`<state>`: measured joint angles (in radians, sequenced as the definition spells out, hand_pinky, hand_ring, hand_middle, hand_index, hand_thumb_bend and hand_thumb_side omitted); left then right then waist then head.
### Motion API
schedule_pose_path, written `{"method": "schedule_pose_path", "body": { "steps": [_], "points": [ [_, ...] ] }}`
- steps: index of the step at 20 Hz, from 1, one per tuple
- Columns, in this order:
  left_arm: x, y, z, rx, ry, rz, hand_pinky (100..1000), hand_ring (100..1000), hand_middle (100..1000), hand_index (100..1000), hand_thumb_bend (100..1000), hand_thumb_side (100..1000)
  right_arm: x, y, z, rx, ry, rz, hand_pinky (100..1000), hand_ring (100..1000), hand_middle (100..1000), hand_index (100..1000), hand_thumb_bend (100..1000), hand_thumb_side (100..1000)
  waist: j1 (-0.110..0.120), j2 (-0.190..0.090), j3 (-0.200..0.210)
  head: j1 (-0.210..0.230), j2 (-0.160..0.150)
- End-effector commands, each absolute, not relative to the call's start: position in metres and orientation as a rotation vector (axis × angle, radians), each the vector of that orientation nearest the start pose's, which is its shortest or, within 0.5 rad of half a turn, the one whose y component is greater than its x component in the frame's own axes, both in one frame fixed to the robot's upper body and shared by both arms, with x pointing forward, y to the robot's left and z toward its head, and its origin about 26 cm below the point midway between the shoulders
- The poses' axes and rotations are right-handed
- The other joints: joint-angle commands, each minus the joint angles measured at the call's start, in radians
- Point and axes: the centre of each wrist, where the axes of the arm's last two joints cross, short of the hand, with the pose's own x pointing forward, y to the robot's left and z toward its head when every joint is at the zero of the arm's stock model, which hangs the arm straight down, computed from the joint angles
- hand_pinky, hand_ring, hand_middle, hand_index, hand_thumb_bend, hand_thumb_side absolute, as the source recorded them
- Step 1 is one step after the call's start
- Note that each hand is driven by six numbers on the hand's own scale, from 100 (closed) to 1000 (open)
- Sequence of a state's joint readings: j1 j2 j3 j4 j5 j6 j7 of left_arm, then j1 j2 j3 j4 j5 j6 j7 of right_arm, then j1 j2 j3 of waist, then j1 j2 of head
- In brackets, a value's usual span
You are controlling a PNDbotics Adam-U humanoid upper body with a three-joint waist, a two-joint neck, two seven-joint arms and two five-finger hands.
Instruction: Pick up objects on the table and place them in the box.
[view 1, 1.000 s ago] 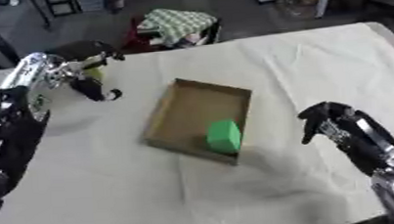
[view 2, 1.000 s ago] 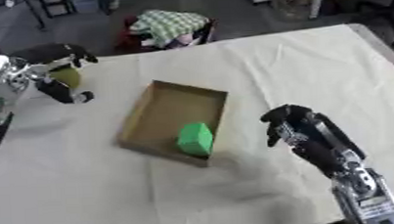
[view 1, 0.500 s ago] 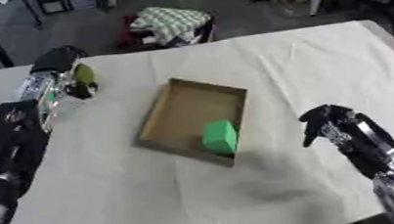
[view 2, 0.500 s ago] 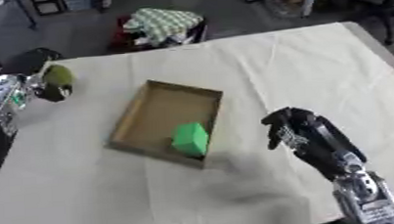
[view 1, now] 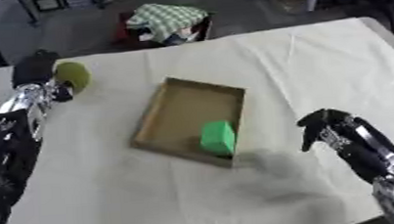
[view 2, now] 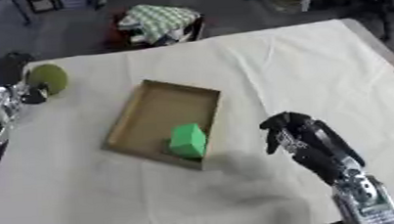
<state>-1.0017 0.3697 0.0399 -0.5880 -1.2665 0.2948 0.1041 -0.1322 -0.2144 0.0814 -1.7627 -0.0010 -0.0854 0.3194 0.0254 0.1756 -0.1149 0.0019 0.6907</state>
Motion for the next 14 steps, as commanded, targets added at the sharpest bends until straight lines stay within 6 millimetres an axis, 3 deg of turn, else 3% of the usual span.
{"method": "schedule_pose_path", "body": {
  "steps": [1,5,8,11,12,14],
  "points": [
    [0.4958,0.3196,0.1549,1.516,-1.059,-0.855,723,725,787,877,235,154,0.303,-0.2476,0.0908,0.16,-1.919,0.621,454,432,433,640,100,651,-0.001,-0.006,-0.004,0.003,-0.023],
    [0.4957,0.324,0.1604,1.527,-1.074,-0.84,720,722,785,876,232,151,0.3039,-0.2461,0.0936,0.16,-1.927,0.631,454,432,433,639,100,659,0.0,0.025,-0.016,0.008,-0.039],
    [0.4954,0.3271,0.1627,1.545,-1.068,-0.826,701,682,741,842,212,100,0.3043,-0.2461,0.0951,0.152,-1.932,0.631,454,431,433,639,100,667,0.0,0.05,-0.028,0.019,-0.046],
    [0.4953,0.3277,0.1626,1.552,-1.061,-0.823,701,682,741,842,212,100,0.3044,-0.246,0.0958,0.148,-1.934,0.63,454,431,433,639,100,667,0.0,0.057,-0.032,0.025,-0.047],
    [0.4952,0.328,0.1622,1.556,-1.058,-0.823,632,568,601,756,199,100,0.3044,-0.2459,0.0959,0.147,-1.934,0.63,453,431,432,639,100,672,-0.001,0.061,-0.033,0.038,-0.047],
    [0.4948,0.3284,0.1618,1.588,-1.053,-0.819,578,499,503,675,198,100,0.3046,-0.2455,0.0963,0.145,-1.935,0.63,453,431,432,639,100,672,-0.002,0.069,-0.034,0.063,-0.051]
  ]
}}
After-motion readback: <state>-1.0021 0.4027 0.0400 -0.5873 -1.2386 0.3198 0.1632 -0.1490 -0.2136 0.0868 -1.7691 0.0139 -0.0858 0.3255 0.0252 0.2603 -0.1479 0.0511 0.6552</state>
